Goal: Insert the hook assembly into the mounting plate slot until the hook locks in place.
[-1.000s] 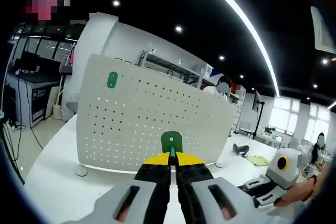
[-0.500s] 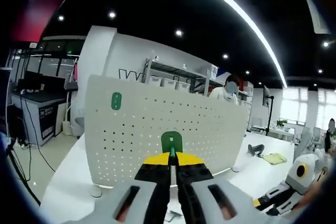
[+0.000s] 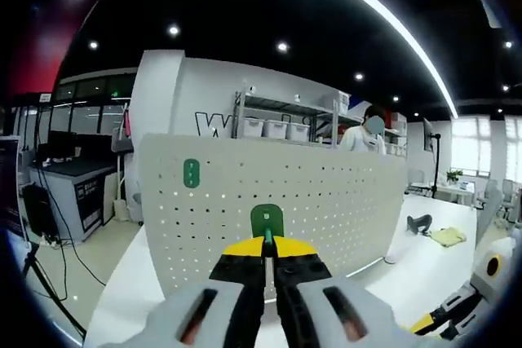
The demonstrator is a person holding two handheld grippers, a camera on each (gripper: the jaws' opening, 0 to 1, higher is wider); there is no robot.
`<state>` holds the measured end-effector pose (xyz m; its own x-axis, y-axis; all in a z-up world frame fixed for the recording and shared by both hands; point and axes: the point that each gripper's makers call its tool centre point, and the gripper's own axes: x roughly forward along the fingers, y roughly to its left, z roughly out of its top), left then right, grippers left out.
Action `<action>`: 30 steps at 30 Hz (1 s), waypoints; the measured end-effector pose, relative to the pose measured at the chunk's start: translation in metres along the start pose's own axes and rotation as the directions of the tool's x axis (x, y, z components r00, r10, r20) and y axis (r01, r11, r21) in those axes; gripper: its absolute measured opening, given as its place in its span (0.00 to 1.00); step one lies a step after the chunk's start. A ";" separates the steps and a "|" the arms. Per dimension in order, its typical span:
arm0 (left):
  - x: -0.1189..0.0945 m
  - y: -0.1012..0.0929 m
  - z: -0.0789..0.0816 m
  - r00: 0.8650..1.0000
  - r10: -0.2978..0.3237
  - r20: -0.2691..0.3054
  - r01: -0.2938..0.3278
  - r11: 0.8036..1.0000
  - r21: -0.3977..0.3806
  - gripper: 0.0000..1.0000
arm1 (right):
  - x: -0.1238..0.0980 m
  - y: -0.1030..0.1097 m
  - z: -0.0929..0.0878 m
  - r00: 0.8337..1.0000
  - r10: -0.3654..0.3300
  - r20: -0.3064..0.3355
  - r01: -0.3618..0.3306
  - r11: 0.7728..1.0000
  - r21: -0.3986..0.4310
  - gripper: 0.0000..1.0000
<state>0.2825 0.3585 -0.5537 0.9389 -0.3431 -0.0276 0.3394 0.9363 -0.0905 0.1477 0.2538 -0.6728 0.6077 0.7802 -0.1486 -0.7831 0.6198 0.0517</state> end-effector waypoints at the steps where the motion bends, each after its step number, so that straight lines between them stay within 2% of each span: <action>1: 0.001 0.000 0.001 1.000 -0.002 -0.001 0.002 1.000 0.003 0.02 | -0.001 0.000 0.000 1.000 -0.001 0.002 0.001 1.000 0.005 0.15; 7: 0.006 0.005 0.009 0.999 0.037 0.014 -0.037 0.998 0.043 0.02 | -0.005 -0.003 0.000 1.000 -0.015 -0.005 0.015 1.000 -0.010 0.14; 10: 0.008 0.008 0.010 0.999 0.045 0.018 -0.046 0.998 0.038 0.02 | -0.009 -0.009 0.001 1.000 -0.031 0.004 0.031 0.999 0.012 0.14; 15: 0.013 0.013 0.010 0.998 0.066 0.010 -0.067 0.997 0.042 0.02 | -0.012 -0.011 -0.002 0.999 -0.042 -0.004 0.042 0.999 0.004 0.15; 17: 0.017 0.015 0.012 0.997 0.078 0.013 -0.079 0.995 0.065 0.02 | -0.014 -0.013 -0.004 0.999 -0.049 -0.011 0.049 0.999 0.001 0.15; 23: 0.028 0.017 0.018 0.996 0.090 0.016 -0.091 0.990 0.108 0.02 | -0.016 -0.015 -0.006 0.998 -0.063 -0.015 0.063 0.998 0.010 0.15; 30: 0.041 0.018 0.021 0.994 0.102 0.027 -0.105 0.987 0.122 0.02 | -0.017 -0.020 -0.008 0.997 -0.076 -0.022 0.077 0.997 0.015 0.15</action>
<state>0.3286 0.3633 -0.5354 0.9698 -0.2435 -0.0098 0.2437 0.9692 0.0349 0.1514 0.2274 -0.6790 0.6627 0.7286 -0.1734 -0.7320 0.6790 0.0554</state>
